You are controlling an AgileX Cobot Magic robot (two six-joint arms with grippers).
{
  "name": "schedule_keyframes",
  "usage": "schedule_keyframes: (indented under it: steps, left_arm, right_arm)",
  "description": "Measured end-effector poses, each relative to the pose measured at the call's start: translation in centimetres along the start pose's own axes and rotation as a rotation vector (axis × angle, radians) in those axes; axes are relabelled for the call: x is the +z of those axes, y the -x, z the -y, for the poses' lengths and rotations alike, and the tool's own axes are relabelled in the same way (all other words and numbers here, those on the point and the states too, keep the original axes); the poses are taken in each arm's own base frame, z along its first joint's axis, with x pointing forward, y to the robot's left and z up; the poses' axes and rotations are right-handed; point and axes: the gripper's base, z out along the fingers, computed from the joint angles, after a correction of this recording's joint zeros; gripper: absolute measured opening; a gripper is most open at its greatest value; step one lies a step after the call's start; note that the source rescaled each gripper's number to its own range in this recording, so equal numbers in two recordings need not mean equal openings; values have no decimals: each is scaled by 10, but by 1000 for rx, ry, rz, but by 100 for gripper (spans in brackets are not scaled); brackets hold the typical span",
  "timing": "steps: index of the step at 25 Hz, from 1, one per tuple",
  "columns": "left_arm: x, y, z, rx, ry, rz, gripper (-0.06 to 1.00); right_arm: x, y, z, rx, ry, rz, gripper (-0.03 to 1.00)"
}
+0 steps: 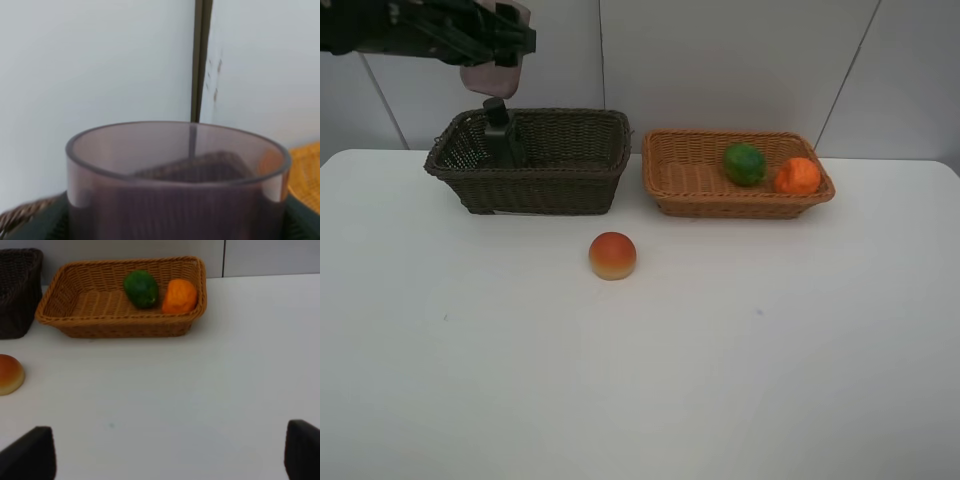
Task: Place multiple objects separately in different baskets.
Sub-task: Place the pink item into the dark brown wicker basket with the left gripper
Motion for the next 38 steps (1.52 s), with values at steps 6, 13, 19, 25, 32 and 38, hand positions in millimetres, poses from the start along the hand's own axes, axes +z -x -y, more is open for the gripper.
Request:
schedule_keyframes:
  steps: [6,13,19,25,32,38]
  left_arm:
    - [45,-28,3,39,-24,174,74]
    - [84,-75,7,53,-58,272,74]
    - [107,-92,9,39,-78,225,74]
    - [122,-89,15,78,-142,240,74]
    - [142,-99,16,22,-149,154,74]
    - [142,-102,20,13,-154,122,74]
  right_arm:
    - [0,0,0,0,0,0,100]
    - [0,0,0,0,0,0,100]
    - [0,0,0,0,0,0,100]
    - [0,0,0,0,0,0,100]
    - [0,0,0,0,0,0,100]
    - [0,0,0,0,0,0,100]
